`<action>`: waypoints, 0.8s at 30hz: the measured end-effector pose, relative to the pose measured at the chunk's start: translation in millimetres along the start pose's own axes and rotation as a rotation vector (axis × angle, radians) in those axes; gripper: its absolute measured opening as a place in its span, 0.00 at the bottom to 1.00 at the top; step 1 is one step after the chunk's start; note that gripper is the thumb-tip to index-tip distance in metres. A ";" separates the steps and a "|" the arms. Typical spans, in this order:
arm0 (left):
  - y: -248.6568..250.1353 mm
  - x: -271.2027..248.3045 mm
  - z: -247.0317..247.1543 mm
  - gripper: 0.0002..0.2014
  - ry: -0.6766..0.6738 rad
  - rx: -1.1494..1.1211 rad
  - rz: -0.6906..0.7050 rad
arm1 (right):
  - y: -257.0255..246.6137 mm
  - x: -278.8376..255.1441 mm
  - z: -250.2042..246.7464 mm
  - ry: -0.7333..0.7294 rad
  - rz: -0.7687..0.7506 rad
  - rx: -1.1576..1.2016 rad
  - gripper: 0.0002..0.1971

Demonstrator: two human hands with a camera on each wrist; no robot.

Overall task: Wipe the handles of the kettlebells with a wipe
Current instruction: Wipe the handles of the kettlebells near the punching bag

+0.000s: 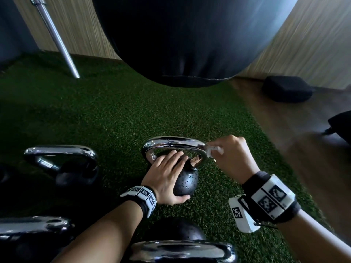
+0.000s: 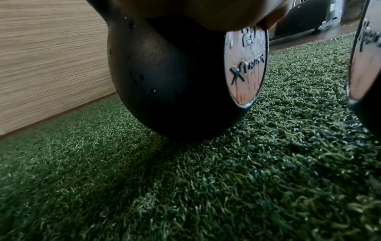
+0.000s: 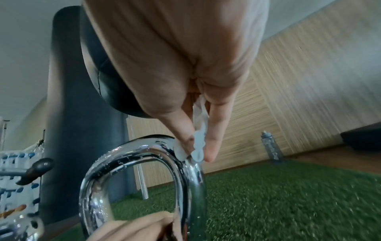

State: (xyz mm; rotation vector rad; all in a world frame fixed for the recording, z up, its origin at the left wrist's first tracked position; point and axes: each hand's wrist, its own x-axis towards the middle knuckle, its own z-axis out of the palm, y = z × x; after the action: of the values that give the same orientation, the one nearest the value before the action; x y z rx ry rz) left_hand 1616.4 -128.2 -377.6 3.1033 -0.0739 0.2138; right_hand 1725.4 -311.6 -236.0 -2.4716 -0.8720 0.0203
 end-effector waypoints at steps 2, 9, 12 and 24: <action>0.6 -0.1 -0.9 0.61 -0.006 -0.007 -0.001 | 3.4 -0.8 0.5 0.013 -0.010 0.038 0.10; 1.9 -0.4 -2.1 0.62 -0.025 0.003 -0.013 | 27.8 7.1 22.2 -0.176 0.113 0.088 0.04; 2.8 -0.4 -4.2 0.62 -0.028 0.007 -0.018 | 34.8 9.9 28.8 -0.179 0.162 0.122 0.06; 8.0 -1.5 -28.7 0.63 -0.155 -0.009 -0.036 | 46.2 -7.2 55.4 -0.217 0.330 0.407 0.06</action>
State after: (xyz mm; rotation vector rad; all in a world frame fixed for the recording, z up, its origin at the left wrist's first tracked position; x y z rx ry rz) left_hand 1610.6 -135.1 -349.2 3.1033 -0.0231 -0.0289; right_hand 1736.7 -320.7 -307.0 -2.2187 -0.4733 0.5359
